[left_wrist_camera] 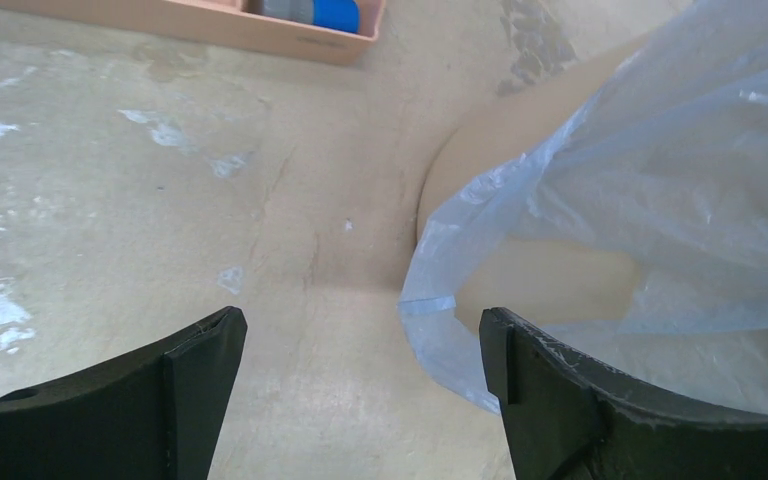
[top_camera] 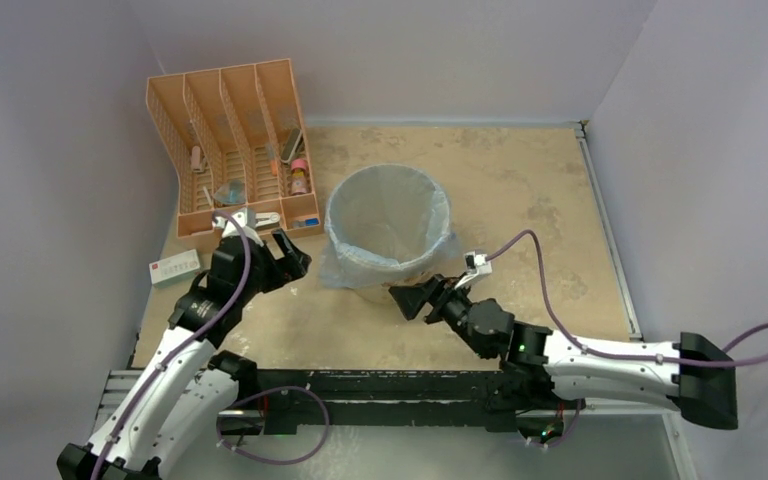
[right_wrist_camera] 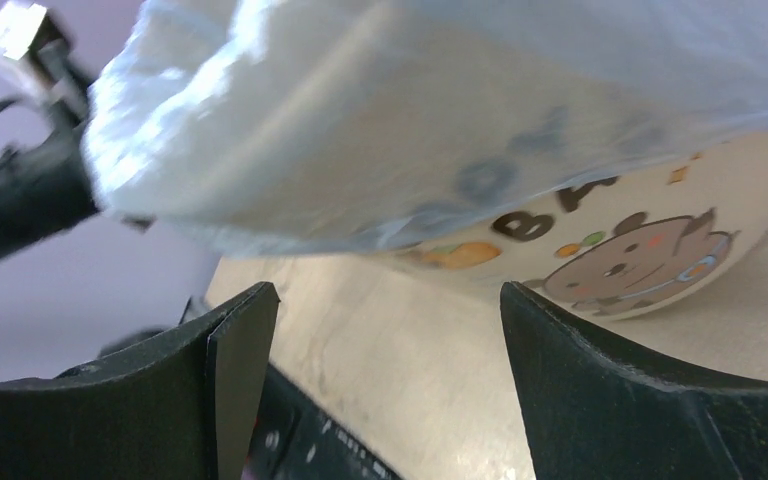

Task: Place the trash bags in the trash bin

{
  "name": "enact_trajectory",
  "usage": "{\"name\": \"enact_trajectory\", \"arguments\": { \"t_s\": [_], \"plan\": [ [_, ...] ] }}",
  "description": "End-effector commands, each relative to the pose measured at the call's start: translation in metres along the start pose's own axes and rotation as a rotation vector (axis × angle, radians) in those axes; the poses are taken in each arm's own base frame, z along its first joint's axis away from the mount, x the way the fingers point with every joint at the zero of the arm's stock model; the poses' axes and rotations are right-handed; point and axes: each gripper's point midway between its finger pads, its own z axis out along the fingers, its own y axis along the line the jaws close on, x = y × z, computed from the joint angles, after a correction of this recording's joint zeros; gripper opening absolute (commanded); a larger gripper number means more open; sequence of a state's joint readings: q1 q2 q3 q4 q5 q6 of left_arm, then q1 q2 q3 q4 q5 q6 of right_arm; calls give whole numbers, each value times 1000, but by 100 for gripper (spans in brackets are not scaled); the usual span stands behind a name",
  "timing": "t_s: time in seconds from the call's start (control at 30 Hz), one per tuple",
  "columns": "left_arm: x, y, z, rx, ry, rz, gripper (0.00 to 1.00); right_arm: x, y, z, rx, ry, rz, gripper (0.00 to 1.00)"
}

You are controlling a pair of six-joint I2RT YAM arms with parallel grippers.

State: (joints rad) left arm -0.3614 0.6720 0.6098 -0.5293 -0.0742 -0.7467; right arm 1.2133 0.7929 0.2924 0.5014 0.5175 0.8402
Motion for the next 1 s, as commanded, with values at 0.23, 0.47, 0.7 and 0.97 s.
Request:
{"name": "enact_trajectory", "arguments": {
  "t_s": [0.23, 0.47, 0.7, 0.97],
  "plan": [
    [-32, 6, -19, -82, -124, -45, 89, -74, -28, 73, 428, -293, 153, 92],
    [-29, 8, -18, -112, -94, -56, 89, -97, -58, 111, 437, -158, 46, 94],
    [-26, 3, -12, -102, -54, -42, 90, -70, -78, 92, 485, -26, -36, 95],
    [-38, -5, -13, -97, -60, 16, 92, -119, -109, 38, 674, -240, -144, 97]
  ]
}}
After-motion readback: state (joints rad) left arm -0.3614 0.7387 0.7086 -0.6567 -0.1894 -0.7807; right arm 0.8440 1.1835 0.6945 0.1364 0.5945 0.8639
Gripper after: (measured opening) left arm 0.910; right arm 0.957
